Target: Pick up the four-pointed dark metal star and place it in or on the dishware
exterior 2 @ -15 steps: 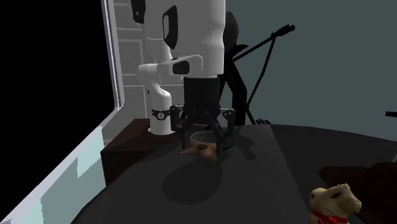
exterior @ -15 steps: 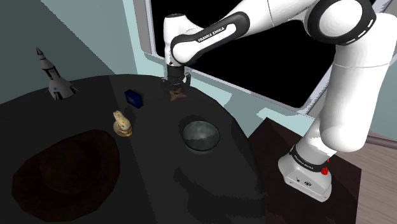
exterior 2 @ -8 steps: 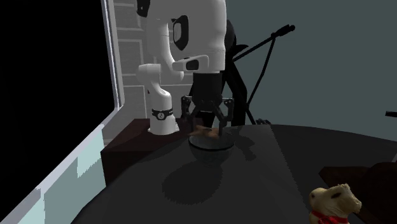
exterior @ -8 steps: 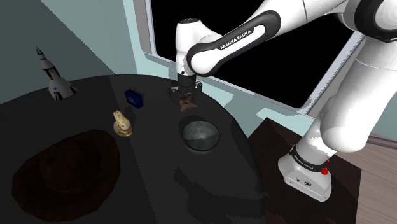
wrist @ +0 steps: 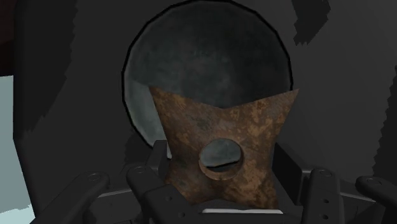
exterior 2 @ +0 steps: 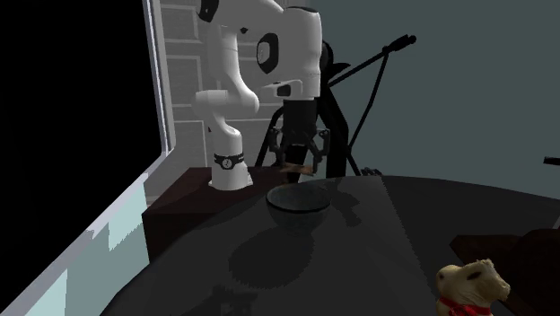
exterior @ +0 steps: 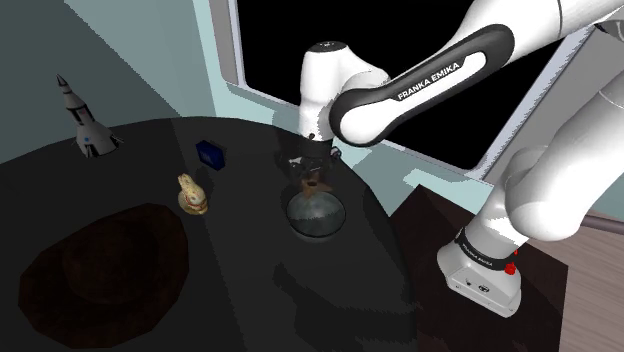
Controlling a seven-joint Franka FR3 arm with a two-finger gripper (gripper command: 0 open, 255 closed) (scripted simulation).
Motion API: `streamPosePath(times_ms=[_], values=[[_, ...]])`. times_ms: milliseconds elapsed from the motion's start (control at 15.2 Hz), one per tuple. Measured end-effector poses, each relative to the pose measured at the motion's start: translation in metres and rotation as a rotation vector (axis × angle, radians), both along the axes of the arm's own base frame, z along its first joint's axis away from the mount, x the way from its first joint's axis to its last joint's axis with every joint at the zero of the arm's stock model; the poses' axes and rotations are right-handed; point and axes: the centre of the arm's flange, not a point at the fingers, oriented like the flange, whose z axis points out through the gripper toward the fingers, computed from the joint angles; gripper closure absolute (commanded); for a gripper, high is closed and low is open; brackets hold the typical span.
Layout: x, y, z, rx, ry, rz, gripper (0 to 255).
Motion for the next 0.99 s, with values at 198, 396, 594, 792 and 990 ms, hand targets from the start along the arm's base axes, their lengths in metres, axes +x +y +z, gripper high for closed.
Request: streamPosePath(times_ms=[198,396,594,792,990], values=[[-0.026,0.005,-0.009,0.000,0.000,-0.001,255],[-0.028,0.006,-0.024,-0.001,0.000,-0.001,255],[-0.030,0.005,-0.038,-0.001,0.000,-0.001,255],[-0.030,0.004,-0.055,-0.001,0.000,-0.002,255],[-0.029,0.004,-0.070,-0.001,0.000,-0.001,255]])
